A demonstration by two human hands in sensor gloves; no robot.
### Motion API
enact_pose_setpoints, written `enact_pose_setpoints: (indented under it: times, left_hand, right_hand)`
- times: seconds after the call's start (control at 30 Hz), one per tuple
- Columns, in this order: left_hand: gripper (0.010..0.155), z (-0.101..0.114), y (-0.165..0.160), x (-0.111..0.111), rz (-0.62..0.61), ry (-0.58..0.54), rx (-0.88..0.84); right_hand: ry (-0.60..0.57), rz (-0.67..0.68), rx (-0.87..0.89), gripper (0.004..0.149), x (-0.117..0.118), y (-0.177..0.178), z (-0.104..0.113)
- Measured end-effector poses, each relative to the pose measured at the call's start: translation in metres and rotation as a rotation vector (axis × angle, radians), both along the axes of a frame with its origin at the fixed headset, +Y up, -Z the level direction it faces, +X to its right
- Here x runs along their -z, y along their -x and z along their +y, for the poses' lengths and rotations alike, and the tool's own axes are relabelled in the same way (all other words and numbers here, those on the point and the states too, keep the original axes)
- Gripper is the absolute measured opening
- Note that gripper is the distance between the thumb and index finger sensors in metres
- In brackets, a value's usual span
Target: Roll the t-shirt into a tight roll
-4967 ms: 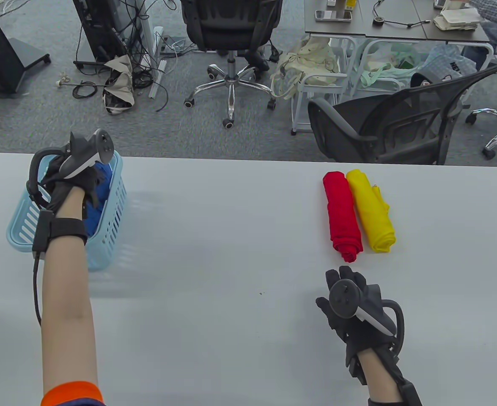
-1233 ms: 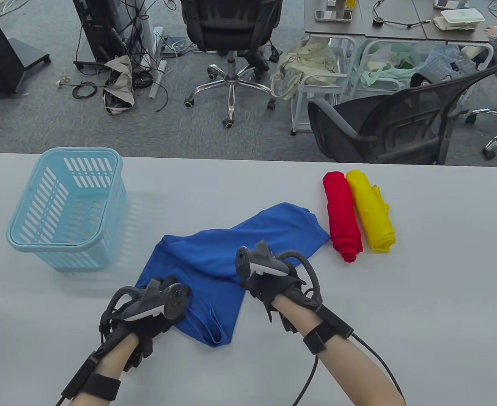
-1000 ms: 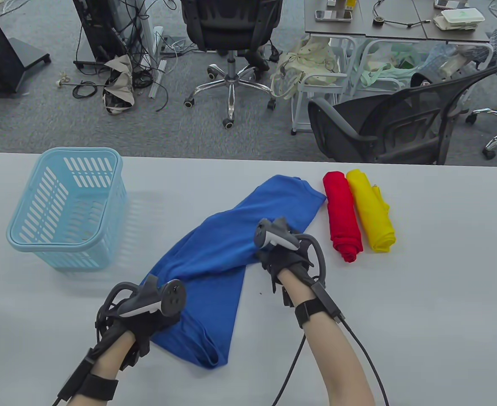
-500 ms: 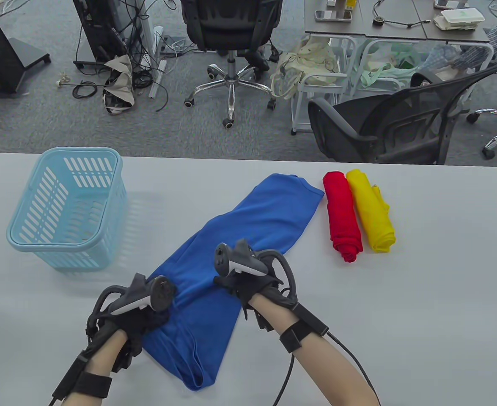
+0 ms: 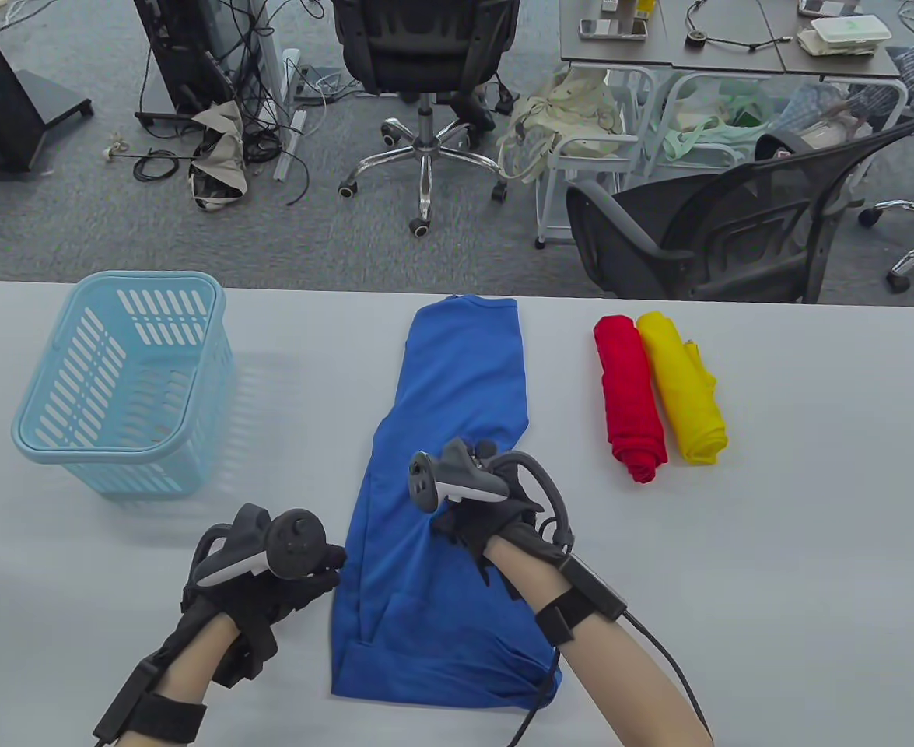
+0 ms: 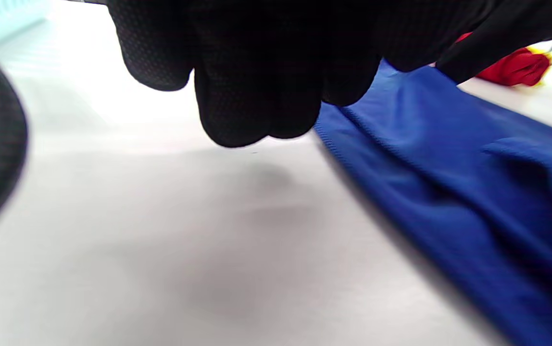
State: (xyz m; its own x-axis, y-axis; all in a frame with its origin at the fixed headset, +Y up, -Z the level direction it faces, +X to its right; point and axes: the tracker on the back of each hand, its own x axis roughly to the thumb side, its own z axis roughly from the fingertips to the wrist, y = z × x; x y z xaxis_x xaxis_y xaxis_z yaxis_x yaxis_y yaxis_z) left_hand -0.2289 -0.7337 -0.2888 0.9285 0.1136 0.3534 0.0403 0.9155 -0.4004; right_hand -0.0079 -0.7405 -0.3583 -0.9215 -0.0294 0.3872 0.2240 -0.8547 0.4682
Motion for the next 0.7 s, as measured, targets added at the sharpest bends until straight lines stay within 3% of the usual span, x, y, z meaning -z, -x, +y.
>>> enact_pose_setpoints:
  times: [0.2, 0.33, 0.57, 0.7]
  left_hand:
    - [0.068, -0.028, -0.014, 0.002, -0.036, 0.083, 0.071]
    - [0.076, -0.044, -0.020, 0.003, -0.053, 0.087, 0.186]
    - [0.077, -0.047, -0.029, 0.024, -0.007, 0.071, 0.221]
    - [0.075, -0.048, -0.020, 0.027, 0.036, 0.078, 0.200]
  right_hand:
    - [0.012, 0.077, -0.059, 0.083, -0.019, 0.006, -0.022]
    - [-0.008, 0.074, -0.005, 0.083, -0.024, 0.002, -0.020]
    - [-0.109, 0.174, 0.004, 0.082, -0.047, 0.008, -0.007]
    - [-0.069, 0.289, -0.040, 0.098, -0.068, 0.019, -0.016]
